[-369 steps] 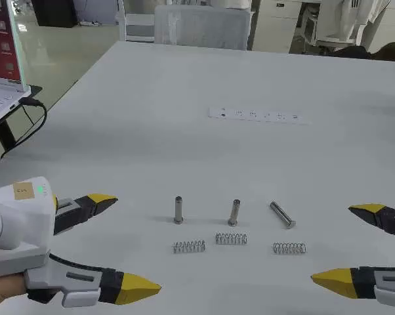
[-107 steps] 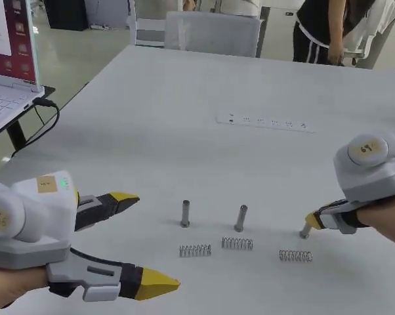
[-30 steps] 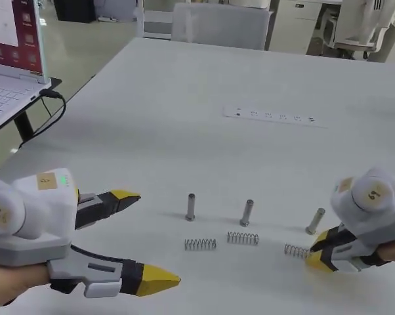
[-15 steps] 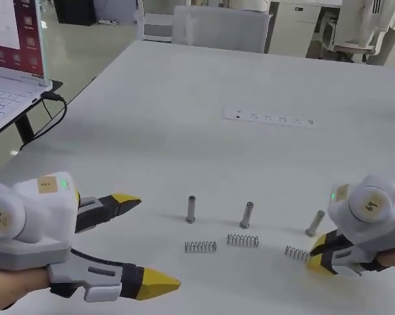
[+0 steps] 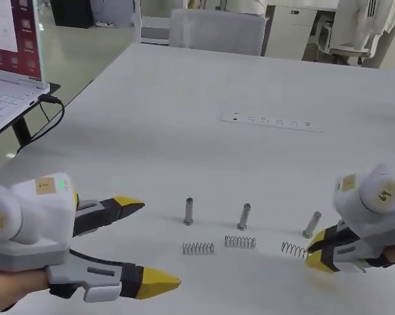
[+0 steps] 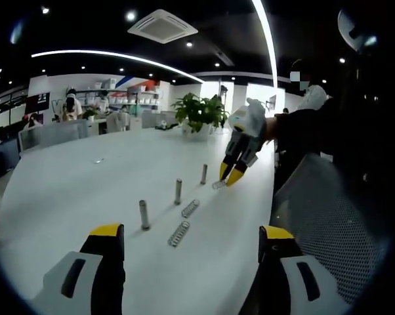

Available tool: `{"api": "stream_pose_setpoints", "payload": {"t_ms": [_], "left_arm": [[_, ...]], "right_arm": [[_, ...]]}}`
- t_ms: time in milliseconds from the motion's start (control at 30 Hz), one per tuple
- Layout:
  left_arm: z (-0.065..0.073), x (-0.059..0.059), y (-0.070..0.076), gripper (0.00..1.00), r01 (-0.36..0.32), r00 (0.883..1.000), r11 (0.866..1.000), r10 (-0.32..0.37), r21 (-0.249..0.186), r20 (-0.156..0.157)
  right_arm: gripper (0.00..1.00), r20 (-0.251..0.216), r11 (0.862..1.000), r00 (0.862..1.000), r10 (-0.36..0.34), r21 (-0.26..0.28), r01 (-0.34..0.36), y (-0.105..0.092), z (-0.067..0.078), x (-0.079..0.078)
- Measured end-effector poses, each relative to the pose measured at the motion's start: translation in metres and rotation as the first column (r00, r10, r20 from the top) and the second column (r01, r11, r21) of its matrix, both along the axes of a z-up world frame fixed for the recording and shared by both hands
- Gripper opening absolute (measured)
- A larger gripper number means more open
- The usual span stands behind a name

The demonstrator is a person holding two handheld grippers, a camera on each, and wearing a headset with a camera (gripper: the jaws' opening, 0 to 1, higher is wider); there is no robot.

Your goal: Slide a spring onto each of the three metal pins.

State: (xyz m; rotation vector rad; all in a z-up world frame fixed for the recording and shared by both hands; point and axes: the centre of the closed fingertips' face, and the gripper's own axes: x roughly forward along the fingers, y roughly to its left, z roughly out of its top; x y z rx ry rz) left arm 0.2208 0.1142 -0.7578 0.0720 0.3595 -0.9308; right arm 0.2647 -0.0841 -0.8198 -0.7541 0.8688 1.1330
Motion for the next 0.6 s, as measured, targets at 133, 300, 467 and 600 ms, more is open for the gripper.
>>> {"api": "stream_pose_setpoints", "payload": {"t_ms": [133,300,467,600], "left_arm": [[0.003,-0.001,-0.006,0.75,0.02,1.0,1.0,-0.02,-0.006,0.005],[0.008,-0.001,-0.017,0.69,0.059,0.998,0.998,-0.059,-0.009,0.013],[0.013,-0.002,-0.029,0.62,0.107,0.994,0.994,-0.107,-0.004,0.021],[0.015,-0.002,-0.039,0.58,0.142,0.99,0.99,-0.141,0.0,0.026]], "right_arm": [[0.08,0.008,1.0,1.0,0.029,0.009,-0.029,0.007,0.011,-0.003],[0.08,0.013,0.998,0.998,0.064,0.027,-0.065,0.019,0.024,-0.008],[0.08,0.024,0.993,0.993,0.115,0.022,-0.115,0.03,0.037,-0.014],[0.08,0.025,0.988,0.988,0.153,0.025,-0.154,0.04,0.046,-0.02]]}}
